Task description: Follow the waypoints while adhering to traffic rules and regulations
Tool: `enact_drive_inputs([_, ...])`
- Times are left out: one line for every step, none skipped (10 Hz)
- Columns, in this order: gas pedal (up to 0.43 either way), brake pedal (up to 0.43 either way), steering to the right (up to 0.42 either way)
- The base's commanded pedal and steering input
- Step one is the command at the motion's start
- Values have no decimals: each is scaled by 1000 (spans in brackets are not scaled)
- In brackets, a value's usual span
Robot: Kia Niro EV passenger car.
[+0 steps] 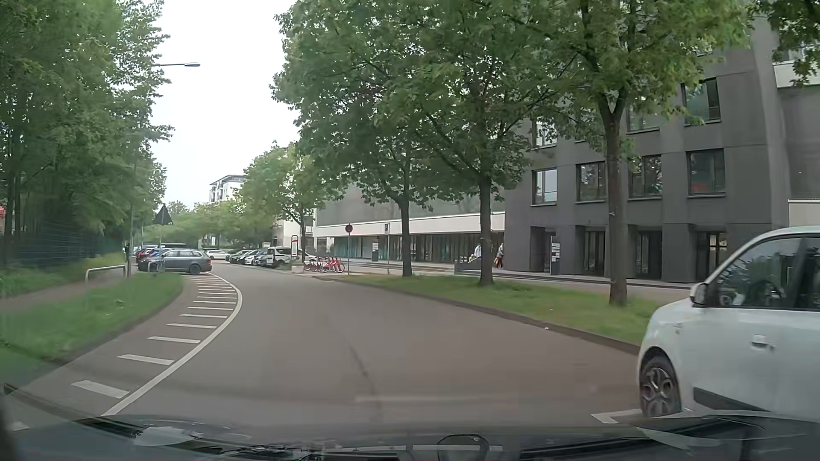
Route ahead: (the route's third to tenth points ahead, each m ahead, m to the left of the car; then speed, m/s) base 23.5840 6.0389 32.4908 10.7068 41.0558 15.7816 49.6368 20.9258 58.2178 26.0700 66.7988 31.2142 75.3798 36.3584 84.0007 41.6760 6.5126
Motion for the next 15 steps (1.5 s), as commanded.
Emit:
enact_drive_inputs([87,0,-70])
enact_drive_inputs([87,0,-70])
enact_drive_inputs([87,0,-70])
enact_drive_inputs([87,0,-70])
enact_drive_inputs([87,0,-70])
enact_drive_inputs([87,0,-70])
enact_drive_inputs([87,0,-70])
enact_drive_inputs([87,0,-70])
enact_drive_inputs([87,0,-70])
enact_drive_inputs([87,0,-70])
enact_drive_inputs([87,0,-70])
enact_drive_inputs([87,0,-70])
enact_drive_inputs([87,0,-70])
enact_drive_inputs([87,0,-70])
enact_drive_inputs([87,0,-70])
